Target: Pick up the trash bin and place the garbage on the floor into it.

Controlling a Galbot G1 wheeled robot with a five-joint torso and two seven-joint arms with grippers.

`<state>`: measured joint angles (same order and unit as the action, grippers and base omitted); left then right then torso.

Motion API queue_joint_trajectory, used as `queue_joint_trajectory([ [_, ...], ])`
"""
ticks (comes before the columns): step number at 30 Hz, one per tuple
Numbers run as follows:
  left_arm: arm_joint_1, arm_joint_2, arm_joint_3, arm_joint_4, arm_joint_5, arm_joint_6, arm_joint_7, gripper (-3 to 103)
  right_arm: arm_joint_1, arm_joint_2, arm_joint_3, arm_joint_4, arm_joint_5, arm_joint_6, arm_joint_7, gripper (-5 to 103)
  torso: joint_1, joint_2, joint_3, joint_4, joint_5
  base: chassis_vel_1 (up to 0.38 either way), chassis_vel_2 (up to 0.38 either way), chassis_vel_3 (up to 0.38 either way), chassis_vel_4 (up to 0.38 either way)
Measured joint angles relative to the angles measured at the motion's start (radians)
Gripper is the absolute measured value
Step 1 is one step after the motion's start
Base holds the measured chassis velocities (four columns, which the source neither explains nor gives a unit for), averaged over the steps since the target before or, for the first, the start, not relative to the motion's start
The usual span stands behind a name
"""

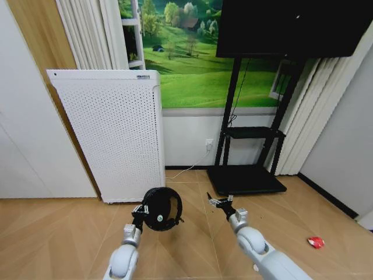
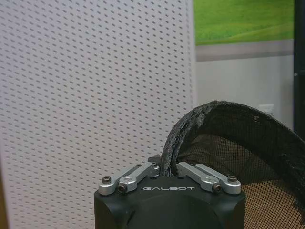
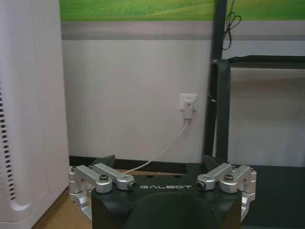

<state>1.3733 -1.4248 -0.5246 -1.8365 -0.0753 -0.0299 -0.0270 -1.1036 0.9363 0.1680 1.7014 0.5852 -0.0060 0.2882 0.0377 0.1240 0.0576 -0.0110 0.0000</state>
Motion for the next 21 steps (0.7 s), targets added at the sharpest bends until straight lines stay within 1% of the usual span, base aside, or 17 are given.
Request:
queue_joint_trajectory([
  [1,0.000,0.000,0.000,0.000,0.000,0.000,0.000,5,0.000,0.000,0.000,0.000,0.000,0.000,0.000,100,0.000,0.000,0.000,0.0000,0.0000,0.000,0.000,0.000,0.000],
  [2,0.013,-0.001,-0.018,-0.015,0.000,-0.003,0.000,5,-0.002,0.001,0.006,-0.003,0.000,-0.009,0.010,100,0.000,0.000,0.000,0.0003,0.0001,0.000,0.000,0.000,0.000],
  [3,0.037,-0.004,-0.051,-0.041,0.001,-0.009,0.000,5,-0.006,0.004,0.019,-0.003,0.000,-0.035,0.034,100,0.000,0.000,0.000,0.0004,0.0001,0.000,0.000,0.000,0.000],
  [4,0.037,-0.004,-0.051,-0.041,0.001,-0.009,0.000,5,-0.006,0.004,0.019,-0.003,0.000,-0.035,0.034,100,0.000,0.000,0.000,0.0004,0.0001,0.000,0.000,0.000,0.000],
  [6,0.073,-0.008,-0.105,-0.079,0.000,-0.020,-0.001,5,-0.020,0.014,0.054,0.002,0.009,-0.079,0.077,100,0.000,0.000,0.000,0.0005,0.0002,0.000,0.000,0.000,0.000],
  [7,0.085,-0.007,-0.120,-0.094,-0.004,-0.022,-0.001,5,-0.034,0.018,0.080,0.007,0.009,-0.086,0.085,100,0.000,0.000,0.000,0.0005,0.0002,0.000,0.000,0.000,0.000],
  [10,0.091,-0.007,-0.130,-0.104,-0.008,-0.022,-0.002,5,-0.049,0.020,0.103,0.014,0.010,-0.090,0.087,100,0.000,0.000,0.000,0.0004,0.0001,0.000,0.000,0.000,0.000],
  [12,0.102,-0.010,-0.148,-0.124,-0.015,-0.022,-0.002,5,-0.095,0.023,0.168,0.040,0.012,-0.093,0.090,100,0.000,0.000,0.000,-0.0002,-0.0001,0.000,0.000,0.000,0.000],
  [13,0.102,-0.010,-0.148,-0.124,-0.015,-0.022,-0.002,5,-0.095,0.023,0.168,0.040,0.012,-0.093,0.090,100,0.000,0.000,0.000,-0.0002,-0.0001,0.000,0.000,0.000,0.000],
  [14,0.106,-0.013,-0.153,-0.131,-0.018,-0.022,-0.003,5,-0.117,0.025,0.193,0.054,0.015,-0.093,0.090,100,0.000,0.000,0.000,-0.0005,-0.0001,0.000,0.000,0.000,0.000],
  [15,0.109,-0.015,-0.155,-0.134,-0.019,-0.022,-0.003,5,-0.138,0.026,0.213,0.068,0.017,-0.090,0.089,100,0.000,0.000,0.000,-0.0001,0.0001,0.000,0.000,0.000,0.000],
  [17,0.114,-0.019,-0.160,-0.142,-0.021,-0.022,-0.003,5,-0.173,0.029,0.244,0.095,0.019,-0.079,0.082,100,0.000,0.000,0.000,-0.0002,-0.0002,0.000,0.000,0.000,0.000],
  [21,0.119,-0.018,-0.164,-0.153,-0.027,-0.022,-0.003,5,-0.197,0.036,0.257,0.112,0.018,-0.063,0.073,100,0.000,0.000,0.000,-0.0001,0.0001,0.000,0.000,0.000,0.000],
])
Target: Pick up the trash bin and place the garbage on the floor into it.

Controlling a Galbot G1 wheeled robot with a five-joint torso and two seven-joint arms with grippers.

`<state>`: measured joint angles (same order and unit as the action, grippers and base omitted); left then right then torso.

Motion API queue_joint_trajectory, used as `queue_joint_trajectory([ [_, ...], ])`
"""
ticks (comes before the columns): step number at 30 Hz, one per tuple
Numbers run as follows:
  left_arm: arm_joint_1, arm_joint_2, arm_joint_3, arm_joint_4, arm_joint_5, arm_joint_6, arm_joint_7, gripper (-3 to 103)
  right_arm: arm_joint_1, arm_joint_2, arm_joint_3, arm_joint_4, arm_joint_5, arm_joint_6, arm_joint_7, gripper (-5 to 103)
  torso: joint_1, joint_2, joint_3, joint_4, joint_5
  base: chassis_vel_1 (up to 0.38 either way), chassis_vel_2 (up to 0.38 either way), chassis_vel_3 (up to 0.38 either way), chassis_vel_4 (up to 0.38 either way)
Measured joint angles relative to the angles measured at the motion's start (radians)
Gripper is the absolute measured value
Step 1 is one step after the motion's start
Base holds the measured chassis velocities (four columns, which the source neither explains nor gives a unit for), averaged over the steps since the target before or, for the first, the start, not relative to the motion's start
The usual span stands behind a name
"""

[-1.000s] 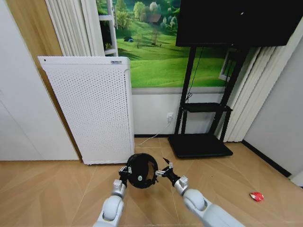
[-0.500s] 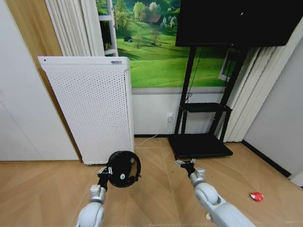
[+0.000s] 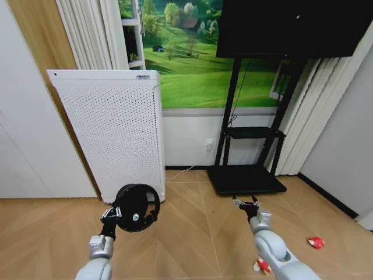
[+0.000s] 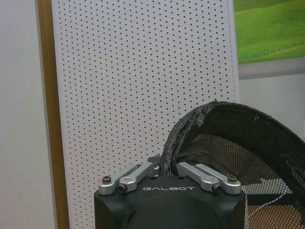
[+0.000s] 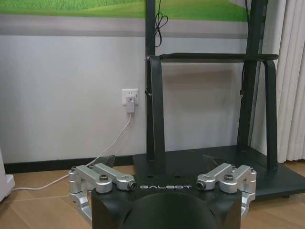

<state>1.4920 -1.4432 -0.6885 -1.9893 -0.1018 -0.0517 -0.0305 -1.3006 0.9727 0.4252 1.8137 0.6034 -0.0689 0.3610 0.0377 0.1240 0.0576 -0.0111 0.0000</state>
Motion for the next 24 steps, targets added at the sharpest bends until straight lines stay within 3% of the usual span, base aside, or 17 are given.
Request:
queue_joint_trajectory([
  [15,-0.001,0.025,-0.008,0.006,-0.023,0.001,-0.001,5,0.024,0.000,-0.020,-0.018,0.027,0.000,-0.018,100,0.000,0.000,0.000,0.0002,-0.0002,-0.016,-0.013,0.011,0.013],
  [24,-0.006,0.032,-0.007,0.012,-0.029,0.001,-0.001,5,0.060,-0.003,-0.054,-0.050,0.028,-0.001,-0.017,100,0.000,0.000,0.000,0.0001,0.0003,-0.168,-0.146,0.153,0.172],
])
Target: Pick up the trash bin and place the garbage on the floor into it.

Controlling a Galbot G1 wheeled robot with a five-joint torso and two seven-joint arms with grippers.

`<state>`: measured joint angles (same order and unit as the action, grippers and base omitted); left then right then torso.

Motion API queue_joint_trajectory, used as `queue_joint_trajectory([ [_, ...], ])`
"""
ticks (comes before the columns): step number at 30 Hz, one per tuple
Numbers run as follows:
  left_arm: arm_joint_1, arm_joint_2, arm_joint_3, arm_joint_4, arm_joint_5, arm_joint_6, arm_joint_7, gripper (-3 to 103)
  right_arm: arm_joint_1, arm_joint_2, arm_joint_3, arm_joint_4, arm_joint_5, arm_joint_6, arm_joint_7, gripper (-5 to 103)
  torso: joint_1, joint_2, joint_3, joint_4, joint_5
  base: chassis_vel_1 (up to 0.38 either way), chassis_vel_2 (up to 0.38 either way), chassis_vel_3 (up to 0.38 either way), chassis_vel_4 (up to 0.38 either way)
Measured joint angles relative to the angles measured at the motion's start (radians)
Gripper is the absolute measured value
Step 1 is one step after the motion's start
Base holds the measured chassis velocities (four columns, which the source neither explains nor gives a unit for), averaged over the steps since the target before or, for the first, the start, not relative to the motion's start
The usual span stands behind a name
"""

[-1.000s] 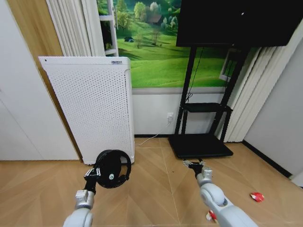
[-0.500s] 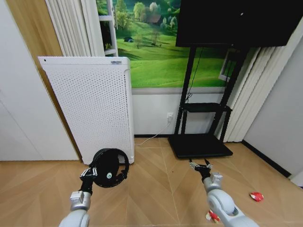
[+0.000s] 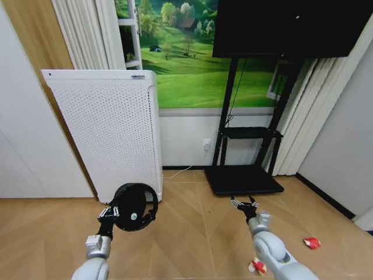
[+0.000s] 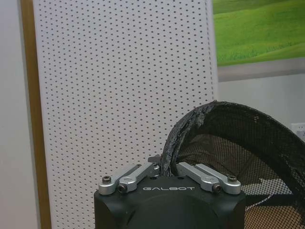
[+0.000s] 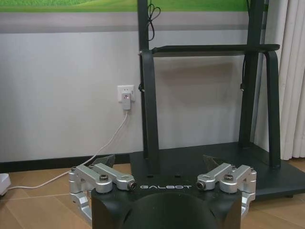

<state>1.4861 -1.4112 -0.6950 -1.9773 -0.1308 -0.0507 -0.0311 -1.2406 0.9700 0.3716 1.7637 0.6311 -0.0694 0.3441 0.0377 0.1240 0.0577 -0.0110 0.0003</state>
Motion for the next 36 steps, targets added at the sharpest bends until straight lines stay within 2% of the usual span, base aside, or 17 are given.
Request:
queue_joint_trajectory([
  [2,0.000,0.003,-0.001,0.005,-0.001,0.000,0.000,5,0.013,-0.001,-0.017,-0.015,0.000,0.002,0.000,100,0.000,0.000,0.000,0.0000,-0.0012,-0.222,-0.225,0.229,0.238],
  [3,0.000,0.003,-0.001,0.006,-0.001,0.000,0.000,5,0.019,0.000,-0.026,-0.028,-0.006,0.015,0.000,100,0.000,0.000,0.000,0.0001,0.0002,-0.245,-0.241,0.236,0.260],
  [5,0.000,0.005,-0.001,0.008,-0.001,0.000,0.000,5,0.023,0.001,-0.033,-0.042,-0.013,0.035,0.000,100,0.000,0.000,0.000,-0.0003,0.0003,-0.245,-0.252,0.242,0.260],
  [8,-0.002,0.007,0.000,0.012,-0.001,0.000,0.000,5,0.032,0.001,-0.042,-0.067,-0.034,0.058,0.000,100,0.000,0.000,0.000,0.0004,-0.0005,-0.263,-0.264,0.252,0.260],
  [10,-0.004,0.008,0.001,0.016,-0.001,0.002,0.000,5,0.033,-0.002,-0.048,-0.081,-0.049,0.058,-0.001,100,0.000,0.000,0.000,-0.0005,0.0001,-0.226,-0.208,0.239,0.247],
  [12,-0.006,0.009,0.004,0.020,-0.001,0.004,0.000,5,0.036,-0.012,-0.061,-0.094,-0.060,0.037,0.004,100,0.000,0.000,0.000,-0.0004,-0.0001,-0.175,-0.193,0.153,0.197],
  [14,-0.005,0.012,0.007,0.025,0.000,0.007,0.000,5,0.034,-0.042,-0.086,-0.113,-0.049,-0.018,-0.004,100,0.000,0.000,0.000,0.0000,-0.0002,-0.038,-0.084,0.060,0.049],
  [20,0.007,0.028,0.003,0.027,-0.001,0.009,-0.001,5,0.018,-0.092,-0.137,-0.172,-0.056,-0.040,-0.052,100,0.000,0.000,0.000,0.0004,-0.0003,0.026,0.034,-0.031,-0.020],
  [23,0.023,0.046,0.003,0.028,-0.005,0.010,-0.002,5,0.000,-0.115,-0.187,-0.191,0.001,-0.066,-0.041,100,0.000,0.000,0.000,0.0003,-0.0005,0.060,0.061,-0.036,-0.036],
  [25,0.034,0.053,0.002,0.034,-0.005,0.010,-0.002,5,-0.010,-0.131,-0.244,-0.203,0.076,-0.088,-0.015,100,0.000,0.000,0.000,0.0001,-0.0005,0.029,0.011,-0.018,-0.016],
  [33,0.037,0.052,0.001,0.037,-0.006,0.012,-0.002,5,-0.012,-0.139,-0.334,-0.217,0.172,-0.140,0.043,100,0.000,0.000,0.000,-0.0001,-0.0002,0.000,0.000,0.000,0.000],
  [36,0.025,0.061,0.002,0.043,-0.015,0.019,-0.003,5,-0.008,-0.153,-0.415,-0.226,0.207,-0.170,0.079,100,0.000,0.000,0.000,-0.0002,-0.0002,0.000,0.000,0.000,0.000],
])
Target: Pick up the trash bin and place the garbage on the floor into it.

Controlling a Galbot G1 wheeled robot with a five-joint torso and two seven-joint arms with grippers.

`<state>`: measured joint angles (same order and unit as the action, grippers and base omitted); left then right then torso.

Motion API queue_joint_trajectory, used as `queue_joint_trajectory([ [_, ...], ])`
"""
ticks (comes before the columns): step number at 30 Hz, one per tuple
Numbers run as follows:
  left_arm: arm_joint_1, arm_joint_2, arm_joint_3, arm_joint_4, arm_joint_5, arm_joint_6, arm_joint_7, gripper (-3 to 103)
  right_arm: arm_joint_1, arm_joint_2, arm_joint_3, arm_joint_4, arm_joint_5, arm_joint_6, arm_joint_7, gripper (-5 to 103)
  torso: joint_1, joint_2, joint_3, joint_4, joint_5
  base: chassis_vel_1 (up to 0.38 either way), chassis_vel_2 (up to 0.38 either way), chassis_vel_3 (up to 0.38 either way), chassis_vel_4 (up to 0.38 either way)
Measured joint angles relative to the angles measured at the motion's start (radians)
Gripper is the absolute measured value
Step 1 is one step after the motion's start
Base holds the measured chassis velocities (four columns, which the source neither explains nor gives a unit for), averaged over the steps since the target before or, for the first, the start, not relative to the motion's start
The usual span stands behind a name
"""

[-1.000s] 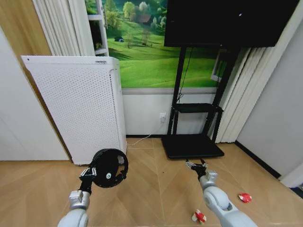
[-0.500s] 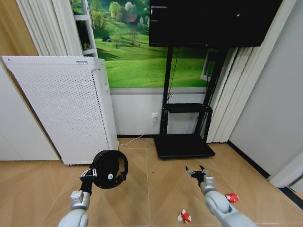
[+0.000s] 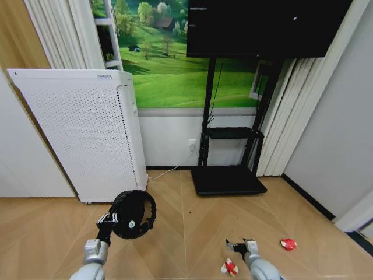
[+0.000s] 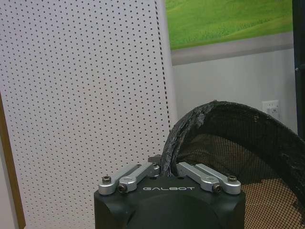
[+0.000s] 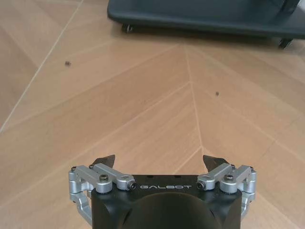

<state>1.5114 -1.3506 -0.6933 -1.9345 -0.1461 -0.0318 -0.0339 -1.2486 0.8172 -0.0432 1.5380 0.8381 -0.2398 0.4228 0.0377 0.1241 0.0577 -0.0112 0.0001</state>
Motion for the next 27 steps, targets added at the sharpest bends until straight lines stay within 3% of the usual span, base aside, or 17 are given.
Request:
queue_joint_trajectory([
  [14,-0.041,0.012,0.010,0.060,-0.013,0.000,0.000,5,0.014,-0.016,-0.126,-0.047,0.031,-0.027,0.026,100,0.000,0.000,0.000,0.0001,-0.0002,0.000,0.000,0.000,0.000],
  [27,-0.062,0.004,0.044,0.088,0.004,-0.001,0.002,5,0.053,0.032,-0.174,-0.171,0.006,-0.014,0.000,100,0.000,0.000,0.000,0.0000,-0.0001,0.000,0.000,0.000,0.000],
])
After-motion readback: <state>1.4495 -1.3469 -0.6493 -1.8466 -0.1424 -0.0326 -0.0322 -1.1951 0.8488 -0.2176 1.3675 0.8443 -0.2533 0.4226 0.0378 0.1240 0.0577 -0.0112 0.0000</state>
